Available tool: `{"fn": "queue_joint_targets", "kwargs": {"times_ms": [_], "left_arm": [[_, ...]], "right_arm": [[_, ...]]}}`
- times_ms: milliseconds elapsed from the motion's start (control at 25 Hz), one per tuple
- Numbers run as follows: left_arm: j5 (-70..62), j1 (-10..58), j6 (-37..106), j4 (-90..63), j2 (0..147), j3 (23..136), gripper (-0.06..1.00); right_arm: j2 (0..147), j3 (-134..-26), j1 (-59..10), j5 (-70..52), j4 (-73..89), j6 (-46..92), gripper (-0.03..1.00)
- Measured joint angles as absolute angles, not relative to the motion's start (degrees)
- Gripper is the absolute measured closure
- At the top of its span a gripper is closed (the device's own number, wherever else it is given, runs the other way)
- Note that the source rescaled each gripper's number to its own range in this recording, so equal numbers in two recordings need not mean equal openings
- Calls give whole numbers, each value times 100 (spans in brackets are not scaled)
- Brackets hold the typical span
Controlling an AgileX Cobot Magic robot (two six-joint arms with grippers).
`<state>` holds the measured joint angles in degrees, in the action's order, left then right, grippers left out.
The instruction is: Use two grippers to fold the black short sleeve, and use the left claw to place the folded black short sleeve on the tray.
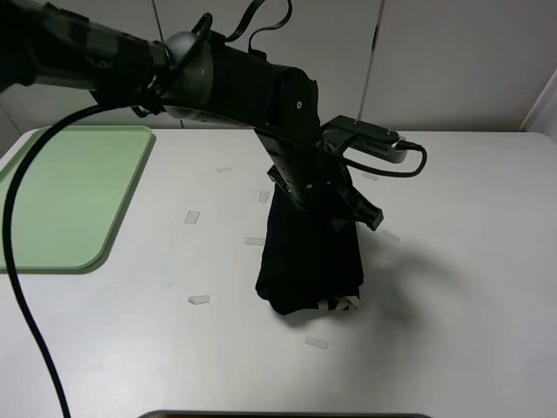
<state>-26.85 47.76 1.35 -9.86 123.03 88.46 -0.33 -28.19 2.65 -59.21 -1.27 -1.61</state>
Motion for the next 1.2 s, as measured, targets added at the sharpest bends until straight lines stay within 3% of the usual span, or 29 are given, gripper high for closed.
{"fn": "queue_joint_targets", "kwargs": {"times_ms": [120,200,240,400,480,760,1200], "left_arm": [[-2352,4788,135,-1182,12360,8846,87],[-2204,4788,135,-1262,12360,8846,77],[-2143,4788,135,-1282,12360,8846,70],[-2027,4788,135,-1288,12360,8846,14],[-1984,4788,135,-1288,12360,8846,2],[-2135,4788,135,-1288,12342,9086,-5],[-4130,4654,135,-881,12303,9754,-5]], "right_arm": [[-33,-2819,265,-5921,-127,-161,-3],[-33,-2819,265,-5921,-127,-161,-3],[-33,-2819,265,-5921,-127,-161,-3],[-33,-2819,265,-5921,-127,-161,-3],[-33,-2819,265,-5921,-127,-161,-3],[-33,-2819,265,-5921,-127,-161,-3],[-33,-2819,265,-5921,-127,-161,-3]]}}
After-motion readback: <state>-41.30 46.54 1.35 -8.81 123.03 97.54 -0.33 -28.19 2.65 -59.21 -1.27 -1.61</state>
